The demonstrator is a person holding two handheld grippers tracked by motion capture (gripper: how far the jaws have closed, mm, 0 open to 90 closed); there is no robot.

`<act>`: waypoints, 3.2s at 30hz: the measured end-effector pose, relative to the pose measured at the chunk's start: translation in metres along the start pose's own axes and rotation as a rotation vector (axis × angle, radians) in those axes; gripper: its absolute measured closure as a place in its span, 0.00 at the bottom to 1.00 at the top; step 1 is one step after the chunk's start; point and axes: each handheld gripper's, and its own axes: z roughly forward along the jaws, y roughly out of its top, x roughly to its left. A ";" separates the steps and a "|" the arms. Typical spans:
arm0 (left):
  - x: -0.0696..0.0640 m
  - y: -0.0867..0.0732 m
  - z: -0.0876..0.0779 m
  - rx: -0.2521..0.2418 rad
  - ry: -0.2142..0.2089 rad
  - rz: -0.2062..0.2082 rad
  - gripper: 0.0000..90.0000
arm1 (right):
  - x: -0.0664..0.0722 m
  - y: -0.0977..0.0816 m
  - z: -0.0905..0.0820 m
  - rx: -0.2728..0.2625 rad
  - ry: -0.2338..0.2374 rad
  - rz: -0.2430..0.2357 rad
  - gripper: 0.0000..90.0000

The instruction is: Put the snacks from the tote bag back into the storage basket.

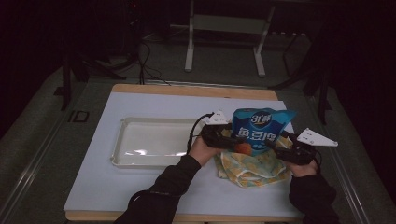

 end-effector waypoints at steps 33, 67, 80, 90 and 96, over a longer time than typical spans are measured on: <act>-0.005 0.010 0.012 0.026 0.070 -0.024 0.93 | 0.012 0.005 0.009 0.077 -0.056 -0.067 0.98; -0.015 0.084 -0.018 -0.028 0.101 -0.001 0.96 | 0.018 0.072 -0.015 -0.015 -0.097 -0.098 1.00; -0.006 0.094 -0.042 -0.059 0.144 -0.013 0.97 | 0.024 0.098 -0.002 -0.029 -0.089 -0.124 1.00; 0.000 0.097 -0.068 -0.061 0.192 -0.016 0.97 | 0.036 0.113 0.018 -0.041 -0.064 -0.134 1.00; 0.002 0.099 -0.085 -0.074 0.224 -0.017 0.97 | 0.044 0.124 0.028 -0.052 -0.042 -0.146 1.00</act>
